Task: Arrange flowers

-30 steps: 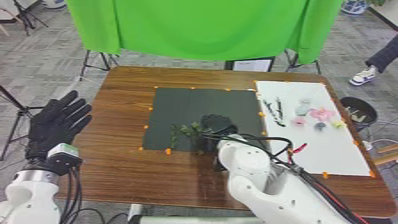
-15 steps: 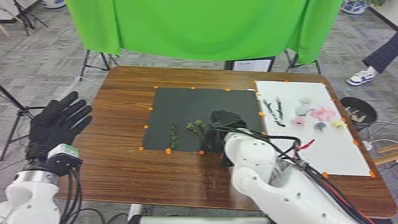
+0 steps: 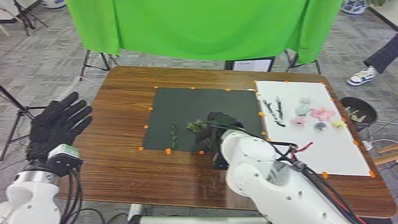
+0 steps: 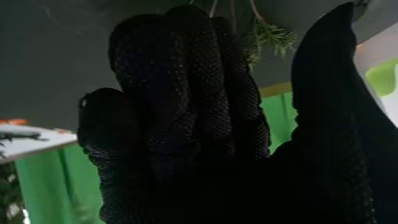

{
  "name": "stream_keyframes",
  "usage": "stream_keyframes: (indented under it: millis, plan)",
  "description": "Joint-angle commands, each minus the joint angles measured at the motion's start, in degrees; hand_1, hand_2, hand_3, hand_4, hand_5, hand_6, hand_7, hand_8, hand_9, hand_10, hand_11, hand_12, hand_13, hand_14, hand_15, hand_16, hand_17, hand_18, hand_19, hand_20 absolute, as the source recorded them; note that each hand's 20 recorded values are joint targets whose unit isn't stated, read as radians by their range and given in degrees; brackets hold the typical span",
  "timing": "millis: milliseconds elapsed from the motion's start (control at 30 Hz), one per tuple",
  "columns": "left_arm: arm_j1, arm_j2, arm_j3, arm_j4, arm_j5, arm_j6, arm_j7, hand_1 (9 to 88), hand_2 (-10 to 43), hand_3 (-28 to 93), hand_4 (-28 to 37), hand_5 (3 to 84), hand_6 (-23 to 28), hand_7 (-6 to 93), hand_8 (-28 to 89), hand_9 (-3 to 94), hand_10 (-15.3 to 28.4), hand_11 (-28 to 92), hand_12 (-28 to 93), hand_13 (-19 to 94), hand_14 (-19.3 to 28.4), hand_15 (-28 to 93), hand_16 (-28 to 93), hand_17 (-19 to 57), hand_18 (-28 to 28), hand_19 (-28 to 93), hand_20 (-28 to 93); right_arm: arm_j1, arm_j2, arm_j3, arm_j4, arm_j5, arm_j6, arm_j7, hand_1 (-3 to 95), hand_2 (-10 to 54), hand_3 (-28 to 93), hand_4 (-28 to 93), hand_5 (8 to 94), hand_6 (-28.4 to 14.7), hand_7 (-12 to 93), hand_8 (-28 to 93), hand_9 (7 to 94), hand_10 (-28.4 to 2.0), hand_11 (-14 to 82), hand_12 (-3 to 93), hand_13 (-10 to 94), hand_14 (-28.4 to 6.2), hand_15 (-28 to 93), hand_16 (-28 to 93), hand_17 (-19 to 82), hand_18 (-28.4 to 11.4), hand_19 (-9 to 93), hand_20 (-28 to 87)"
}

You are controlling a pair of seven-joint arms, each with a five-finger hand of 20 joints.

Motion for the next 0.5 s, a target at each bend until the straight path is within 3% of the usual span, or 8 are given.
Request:
stream_keyframes:
  millis: [33,133,200,333,433,500]
  plan:
    - [1.1,-0.88,-0.18,0.00,-0.14,-0.72,-0.44,27.2,10.8,73,-28.3,41.3,9.9,11.5,-7,34.1,16.5,21,14,21,16.5,34,-5,-6.7,15.5,33,10,-4.6,2.6,2.9,-5.4,-2.5,5.5,1.1,33.5,-2.3,64,-16,78.7,-7.8,16,-7,87.5,-17.5,24.0,25.7,90,-9.0,42,34,64,-14.6,93,15]
    - [2.5,-0.93,-1.07,-0.40,-0.38,-0.26,0.17,27.2,10.8,73,-28.3,41.3,9.9,11.5,-7,34.1,16.5,21,14,21,16.5,34,-5,-6.7,15.5,33,10,-5.6,4.2,3.7,-6.9,-6.1,8.1,0.9,32.3,1.5,65,-16,78.5,-7.8,16,-7,87.6,-17.5,23.9,25.6,90,-9.2,42,34,64,-14.5,93,15]
    - [2.7,-0.99,-1.19,-0.51,-0.45,-0.03,0.49,27.2,10.9,73,-28.3,41.3,9.9,11.6,-7,34.1,16.5,21,14,21,16.5,34,-5,-6.7,15.5,33,10,-5.6,4.7,4.3,-6.8,-6.9,6.8,1.2,34.1,1.9,67,-15,78.4,-8.0,16,-7,87.5,-17.6,24.0,25.7,90,-9.2,42,34,65,-14.1,93,15]
    - [2.1,-1.03,-0.80,-0.34,-0.24,-0.49,0.23,27.1,10.9,73,-28.3,41.2,9.8,11.6,-7,34.1,16.4,21,14,21,16.5,34,-5,-6.7,15.5,33,10,-5.4,5.2,3.8,-5.5,-7.9,4.2,1.0,39.0,-3.1,69,-14,76.2,-8.2,17,-6,86.1,-17.8,24.3,26.0,90,-9.1,43,34,64,-14.0,93,16]
    - [1.8,-1.02,-0.52,-0.32,-0.42,-0.36,0.27,27.1,10.9,73,-28.3,41.2,9.9,11.6,-7,34.1,16.5,21,14,21,16.5,34,-5,-6.7,15.5,33,10,-5.5,5.1,2.8,-4.6,-9.4,2.4,0.1,43.3,-8.9,67,-15,74.8,-8.1,17,6,85.0,-17.4,25.3,25.9,89,-8.8,44,35,63,-14.0,93,17]
    - [1.5,-0.97,-0.38,-0.21,-0.23,-0.38,0.18,27.2,10.9,73,-28.3,41.3,9.9,11.6,-7,34.0,16.5,21,14,21,16.5,34,-5,-6.7,15.5,33,10,-5.6,5.0,2.4,-4.4,-8.8,1.8,0.4,43.5,-9.4,67,-15,74.7,-7.9,17,5,84.6,-17.2,25.7,26.1,88,-8.5,44,35,63,-14.1,93,18]
